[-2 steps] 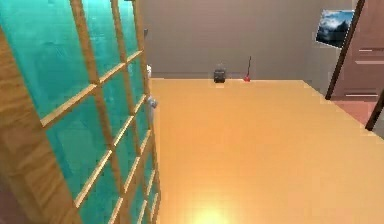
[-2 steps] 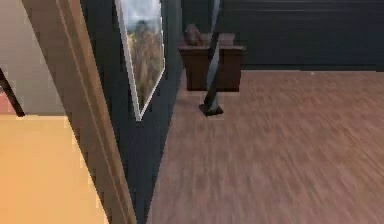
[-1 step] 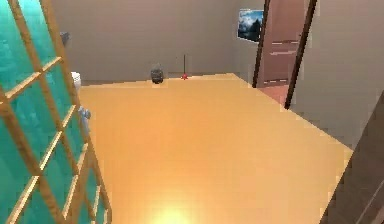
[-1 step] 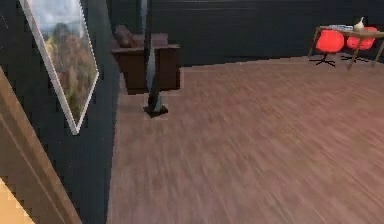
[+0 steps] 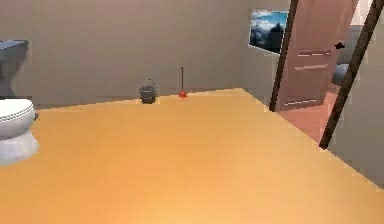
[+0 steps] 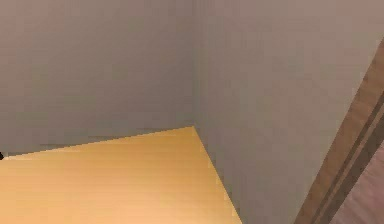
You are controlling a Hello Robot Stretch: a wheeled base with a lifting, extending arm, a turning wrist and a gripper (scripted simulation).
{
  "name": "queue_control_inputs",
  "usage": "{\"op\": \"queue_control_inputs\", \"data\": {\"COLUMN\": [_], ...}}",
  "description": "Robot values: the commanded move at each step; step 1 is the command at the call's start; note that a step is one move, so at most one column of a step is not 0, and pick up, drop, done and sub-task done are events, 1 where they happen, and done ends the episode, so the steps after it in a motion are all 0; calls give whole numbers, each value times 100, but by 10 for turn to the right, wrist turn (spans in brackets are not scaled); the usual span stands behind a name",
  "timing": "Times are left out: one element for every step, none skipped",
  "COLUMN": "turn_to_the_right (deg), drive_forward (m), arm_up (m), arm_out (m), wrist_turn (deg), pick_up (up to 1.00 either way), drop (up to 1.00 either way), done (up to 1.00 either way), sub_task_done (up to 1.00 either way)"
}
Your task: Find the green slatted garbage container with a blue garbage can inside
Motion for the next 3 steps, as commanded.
{"op": "queue_control_inputs", "data": {"turn_to_the_right": [0, -450, 0], "drive_forward": [5, 0, 35], "arm_up": [0, 0, 0], "arm_out": [0, 0, 0], "wrist_turn": [0, 0, 0], "pick_up": [0, 0, 0], "drop": [0, 0, 0], "done": [0, 0, 0], "sub_task_done": [0, 0, 0]}}
